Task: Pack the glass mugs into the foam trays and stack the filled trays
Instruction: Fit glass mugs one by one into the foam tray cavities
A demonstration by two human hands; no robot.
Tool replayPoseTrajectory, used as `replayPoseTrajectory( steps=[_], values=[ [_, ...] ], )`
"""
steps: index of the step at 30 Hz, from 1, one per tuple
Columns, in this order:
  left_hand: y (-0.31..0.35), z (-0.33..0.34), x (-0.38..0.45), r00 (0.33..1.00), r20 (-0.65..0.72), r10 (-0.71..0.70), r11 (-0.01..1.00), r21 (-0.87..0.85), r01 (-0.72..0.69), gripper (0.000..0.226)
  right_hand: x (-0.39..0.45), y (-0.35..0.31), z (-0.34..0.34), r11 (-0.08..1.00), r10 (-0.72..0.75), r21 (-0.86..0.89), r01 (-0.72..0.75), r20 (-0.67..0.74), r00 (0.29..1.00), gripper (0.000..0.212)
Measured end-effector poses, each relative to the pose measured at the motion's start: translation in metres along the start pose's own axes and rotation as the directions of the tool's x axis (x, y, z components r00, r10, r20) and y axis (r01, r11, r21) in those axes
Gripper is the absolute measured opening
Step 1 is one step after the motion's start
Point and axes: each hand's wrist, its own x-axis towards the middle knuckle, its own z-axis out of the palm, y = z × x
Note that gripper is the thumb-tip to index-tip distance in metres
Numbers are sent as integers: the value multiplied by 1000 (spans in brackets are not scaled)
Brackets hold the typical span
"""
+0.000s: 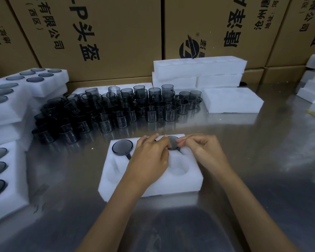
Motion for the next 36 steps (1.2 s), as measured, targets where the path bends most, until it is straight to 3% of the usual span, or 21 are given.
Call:
replayPoseTrajectory(
  steps=[4, 7, 9, 11, 13, 17, 19, 23, 30, 36],
  values=[
    [2, -4, 0, 1000, 11, -17, 998, -52, 18, 24, 1, 2, 5, 996, 53, 74, -50, -33, 998, 29],
    [4, -16, 5, 986, 46, -160, 930, -328, 166, 26, 3, 6, -1, 971, 78, 233, -57, -82, 994, 23],
    [-9, -29, 17, 961, -64, -269, 898, -379, 226, 27, 6, 12, -7, 946, 101, 319, -51, -143, 985, 20],
    [-34, -42, 36, 911, -209, -355, 899, -343, 271, 27, 11, 22, -12, 932, 162, 350, -96, -164, 973, 21],
    [-69, -51, 61, 862, -252, -439, 893, -231, 387, 28, 15, 33, -13, 920, 246, 353, -170, -180, 952, 20],
    [-140, -55, 90, 754, 5, -657, 747, 135, 651, 50, 23, 43, -12, 902, 320, 372, -219, -239, 917, 14],
    [-160, -50, 88, 730, 27, -683, 725, 149, 673, 46, 27, 44, -11, 913, 308, 348, -214, -240, 921, 13],
    [-171, -40, 73, 769, -48, -637, 767, 56, 639, 9, 29, 43, -6, 930, 276, 308, -200, -227, 934, 14],
    [-159, -42, 50, 851, -278, -446, 889, -27, 457, 12, 26, 34, -8, 933, 285, 294, -209, -245, 927, 17],
    [-89, -58, 23, 931, -337, -141, 989, -96, 115, 12, 13, 2, -7, 988, 79, 145, -57, -153, 985, 14]
  ],
)
